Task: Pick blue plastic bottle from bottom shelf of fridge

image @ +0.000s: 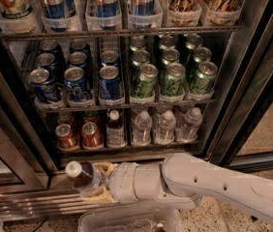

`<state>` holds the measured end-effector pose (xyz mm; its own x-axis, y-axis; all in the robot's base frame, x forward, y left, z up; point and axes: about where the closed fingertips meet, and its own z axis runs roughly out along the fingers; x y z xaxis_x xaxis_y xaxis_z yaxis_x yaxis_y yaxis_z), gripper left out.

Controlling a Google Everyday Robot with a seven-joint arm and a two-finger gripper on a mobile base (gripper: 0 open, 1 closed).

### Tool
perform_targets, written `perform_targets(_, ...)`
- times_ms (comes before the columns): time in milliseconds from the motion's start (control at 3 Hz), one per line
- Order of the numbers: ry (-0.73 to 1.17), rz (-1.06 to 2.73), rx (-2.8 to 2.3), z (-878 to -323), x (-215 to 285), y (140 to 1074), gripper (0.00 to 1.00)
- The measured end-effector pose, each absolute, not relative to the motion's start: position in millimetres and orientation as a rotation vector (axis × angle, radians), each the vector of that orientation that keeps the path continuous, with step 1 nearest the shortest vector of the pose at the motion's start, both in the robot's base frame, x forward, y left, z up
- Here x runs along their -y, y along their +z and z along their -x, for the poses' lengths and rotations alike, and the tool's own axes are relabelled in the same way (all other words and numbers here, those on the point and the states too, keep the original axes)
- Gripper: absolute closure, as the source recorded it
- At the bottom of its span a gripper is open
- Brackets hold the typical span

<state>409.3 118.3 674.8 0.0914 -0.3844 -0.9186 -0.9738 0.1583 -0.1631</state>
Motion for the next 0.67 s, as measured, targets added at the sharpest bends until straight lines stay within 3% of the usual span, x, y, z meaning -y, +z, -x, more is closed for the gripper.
perform_targets(333,0.82,1.516,-1.385,-353.4,-128.1,704.8,1.0)
perform_targets(667,0.831,1.526,-1.375,-350.3,-129.4,706.3,1.0)
